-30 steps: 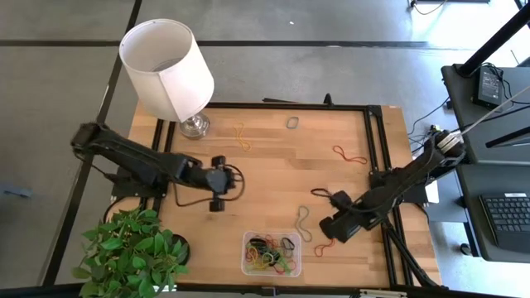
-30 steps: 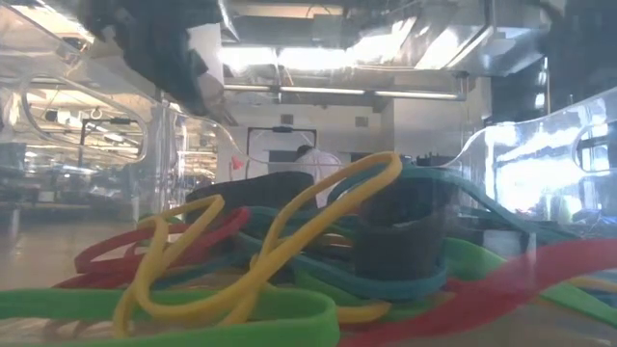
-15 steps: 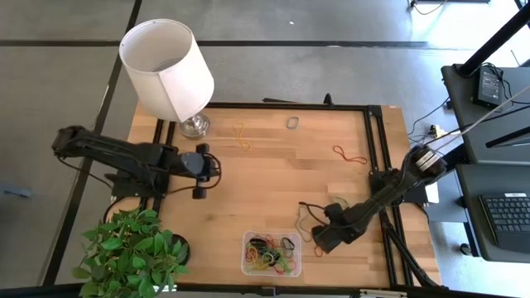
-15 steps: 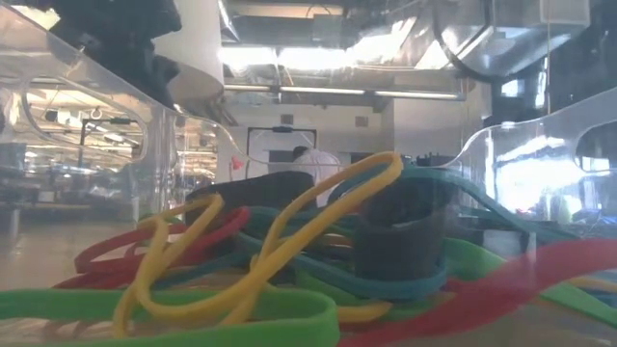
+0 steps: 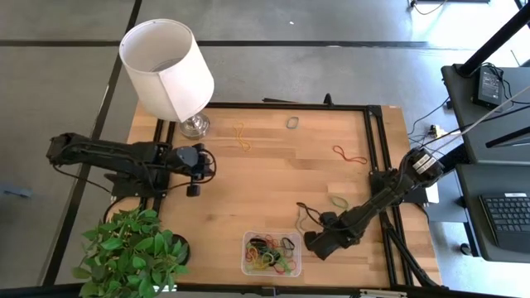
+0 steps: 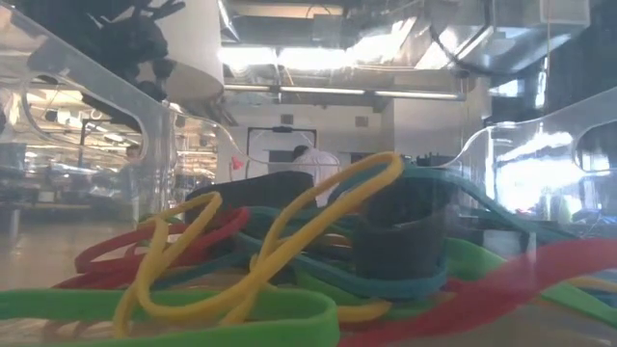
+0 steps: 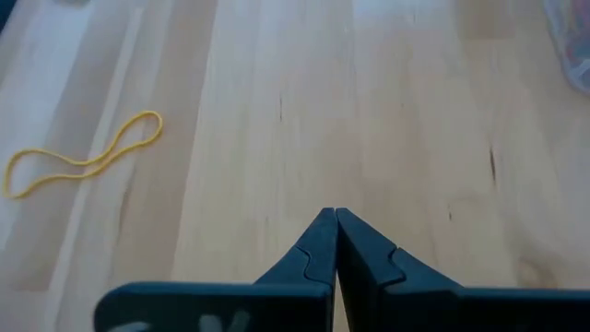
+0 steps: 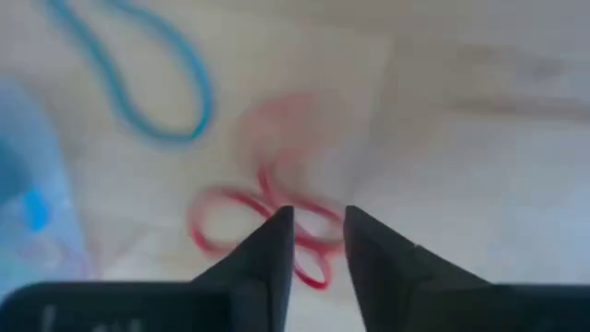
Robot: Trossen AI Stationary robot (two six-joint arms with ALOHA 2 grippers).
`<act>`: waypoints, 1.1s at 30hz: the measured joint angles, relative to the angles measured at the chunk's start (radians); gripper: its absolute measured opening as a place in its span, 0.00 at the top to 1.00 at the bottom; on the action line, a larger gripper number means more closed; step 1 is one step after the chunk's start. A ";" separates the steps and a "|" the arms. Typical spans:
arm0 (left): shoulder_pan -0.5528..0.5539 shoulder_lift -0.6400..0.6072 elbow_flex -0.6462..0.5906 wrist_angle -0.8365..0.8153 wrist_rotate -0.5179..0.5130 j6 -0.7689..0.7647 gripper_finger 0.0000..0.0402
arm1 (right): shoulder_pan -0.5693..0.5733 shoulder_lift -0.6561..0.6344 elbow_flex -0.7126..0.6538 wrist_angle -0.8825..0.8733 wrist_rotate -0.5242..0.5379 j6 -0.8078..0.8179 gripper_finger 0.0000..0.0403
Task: Pick and place rubber bands into bin
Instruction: Put the red rubber band into the transparent bin
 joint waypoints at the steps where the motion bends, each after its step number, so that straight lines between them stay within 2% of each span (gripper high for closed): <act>1: 0.000 -0.003 0.000 -0.003 0.001 0.007 1.00 | 0.000 -0.002 0.005 0.011 0.000 0.000 0.76; 7: 0.000 -0.008 0.000 0.001 0.020 0.026 0.99 | 0.019 0.046 0.003 0.080 0.006 -0.017 0.96; 10: 0.000 -0.010 0.000 -0.001 0.037 0.032 1.00 | 0.030 0.057 0.031 0.049 0.016 -0.011 0.98; 13: 0.000 -0.010 0.000 -0.001 0.040 0.033 0.99 | 0.041 0.068 0.104 -0.077 0.001 -0.005 0.99; 20: -0.001 -0.009 0.000 -0.001 0.057 0.045 0.99 | 0.056 0.063 0.272 -0.351 0.005 -0.057 1.00; 26: -0.001 -0.009 0.000 0.001 0.065 0.058 0.99 | 0.060 0.067 0.293 -0.313 0.004 -0.116 0.96; 33: -0.001 -0.009 0.000 0.001 0.070 0.057 0.99 | 0.071 0.109 0.293 -0.299 0.013 -0.141 0.80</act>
